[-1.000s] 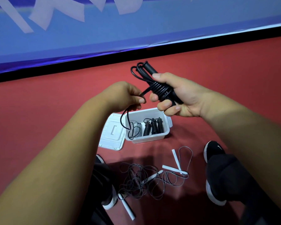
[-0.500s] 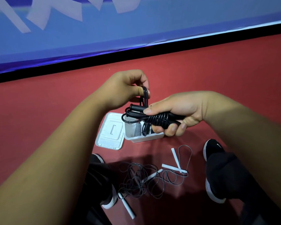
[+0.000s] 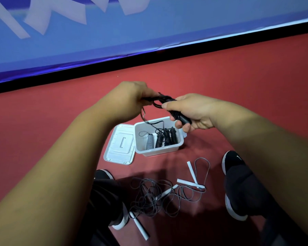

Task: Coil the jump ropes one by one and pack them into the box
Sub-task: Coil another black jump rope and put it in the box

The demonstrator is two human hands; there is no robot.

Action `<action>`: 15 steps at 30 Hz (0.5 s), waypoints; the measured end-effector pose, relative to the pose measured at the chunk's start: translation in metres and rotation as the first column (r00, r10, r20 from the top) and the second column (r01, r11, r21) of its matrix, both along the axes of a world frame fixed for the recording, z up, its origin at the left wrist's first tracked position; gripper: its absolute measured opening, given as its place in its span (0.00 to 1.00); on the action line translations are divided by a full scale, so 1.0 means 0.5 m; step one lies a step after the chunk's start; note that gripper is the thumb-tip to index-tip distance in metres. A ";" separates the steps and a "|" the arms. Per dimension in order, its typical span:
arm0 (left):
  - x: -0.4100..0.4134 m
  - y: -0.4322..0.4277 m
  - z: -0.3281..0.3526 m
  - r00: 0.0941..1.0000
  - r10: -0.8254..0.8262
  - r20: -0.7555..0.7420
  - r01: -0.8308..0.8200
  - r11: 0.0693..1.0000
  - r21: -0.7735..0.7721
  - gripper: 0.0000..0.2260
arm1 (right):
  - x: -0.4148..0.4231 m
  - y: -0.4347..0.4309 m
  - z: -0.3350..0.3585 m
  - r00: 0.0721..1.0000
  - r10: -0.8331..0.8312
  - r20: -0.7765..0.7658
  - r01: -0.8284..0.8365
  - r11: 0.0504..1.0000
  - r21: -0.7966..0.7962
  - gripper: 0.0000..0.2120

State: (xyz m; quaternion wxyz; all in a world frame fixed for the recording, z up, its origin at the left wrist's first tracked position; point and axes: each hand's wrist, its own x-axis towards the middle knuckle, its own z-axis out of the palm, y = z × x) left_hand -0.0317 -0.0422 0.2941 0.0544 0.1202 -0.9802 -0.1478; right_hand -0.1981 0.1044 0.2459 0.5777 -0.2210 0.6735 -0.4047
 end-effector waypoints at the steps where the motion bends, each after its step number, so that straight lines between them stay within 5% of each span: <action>1: 0.001 0.002 0.000 0.999 0.016 0.050 -0.016 1.000 0.010 0.16 | -0.003 -0.001 -0.001 1.000 -0.019 0.010 0.019 1.000 -0.016 0.13; 7: 0.009 -0.004 -0.008 0.946 0.279 0.165 -0.310 0.929 0.203 0.06 | 0.016 -0.004 0.003 1.000 -0.002 -0.009 0.001 0.992 -0.125 0.21; 15: -0.008 0.027 -0.024 0.922 0.352 0.161 -0.385 0.878 0.284 0.04 | 0.039 -0.017 0.011 0.980 -0.197 0.004 0.194 0.964 -0.183 0.27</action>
